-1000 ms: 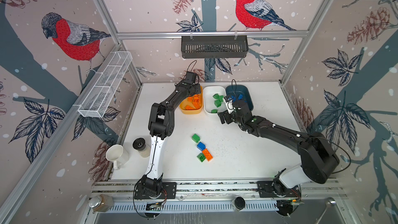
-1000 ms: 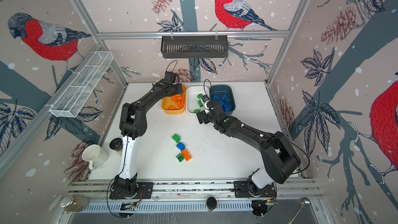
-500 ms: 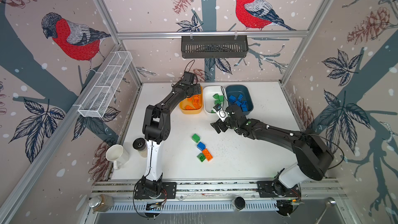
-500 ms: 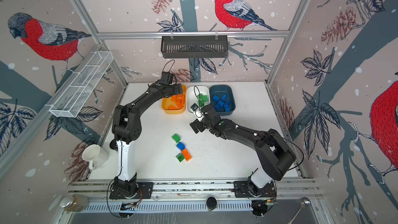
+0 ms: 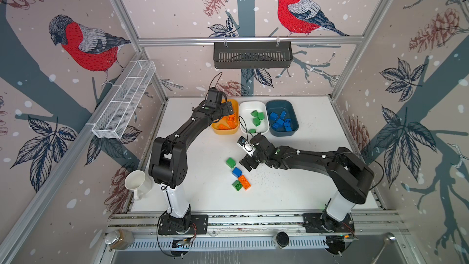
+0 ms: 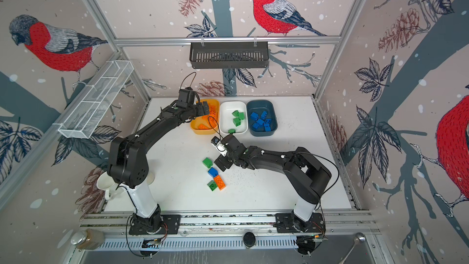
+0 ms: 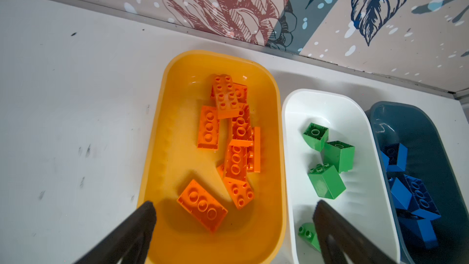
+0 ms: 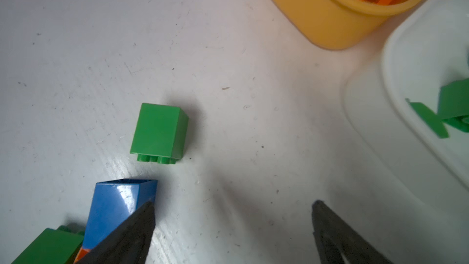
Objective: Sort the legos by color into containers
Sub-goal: 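Lower the right gripper onto the blue brick and close it, then carry the blue brick into the teal bin and open the right gripper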
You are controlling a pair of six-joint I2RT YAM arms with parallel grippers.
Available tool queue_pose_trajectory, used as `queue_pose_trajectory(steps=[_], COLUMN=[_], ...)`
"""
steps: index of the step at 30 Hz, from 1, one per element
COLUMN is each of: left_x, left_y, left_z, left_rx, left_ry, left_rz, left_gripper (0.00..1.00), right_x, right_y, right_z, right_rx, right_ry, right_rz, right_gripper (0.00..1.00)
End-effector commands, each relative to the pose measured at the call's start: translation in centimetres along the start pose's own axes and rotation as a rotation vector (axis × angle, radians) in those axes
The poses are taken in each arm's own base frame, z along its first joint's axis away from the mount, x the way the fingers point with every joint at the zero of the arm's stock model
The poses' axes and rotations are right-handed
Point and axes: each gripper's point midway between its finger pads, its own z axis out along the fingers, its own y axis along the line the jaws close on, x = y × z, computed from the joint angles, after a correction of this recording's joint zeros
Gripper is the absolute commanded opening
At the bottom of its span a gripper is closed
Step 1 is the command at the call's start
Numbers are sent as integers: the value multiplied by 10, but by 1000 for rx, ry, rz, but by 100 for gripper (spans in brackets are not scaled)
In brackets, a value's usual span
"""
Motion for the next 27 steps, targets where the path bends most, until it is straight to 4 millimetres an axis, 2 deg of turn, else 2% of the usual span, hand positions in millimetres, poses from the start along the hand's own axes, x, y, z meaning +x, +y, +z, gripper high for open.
queue_pose_trajectory(steps=[1, 8, 15, 19, 24, 27], left_x=[-10, 0, -1, 0, 3, 6], left_y=[16, 36, 46, 46, 45, 45], left_z=[-15, -36, -42, -40, -36, -34], left_rx=[-62, -126, -161, -157, -151, -149], left_ry=[-79, -116, -130, -124, -108, -99], left_rz=[-48, -54, -60, -63, -63, -62], left_gripper=[97, 97, 97, 97, 97, 97], right_x=[15, 8, 12, 18, 15, 17], right_y=[12, 46, 64, 64, 62, 62], right_z=[7, 16, 24, 30, 30, 30], right_rx=[4, -126, -175, -155, -151, -153], right_ry=[82, 72, 103, 131, 120, 125], right_rz=[22, 1, -43, -42, -46, -51], right_gripper=[95, 84, 79, 69, 53, 48])
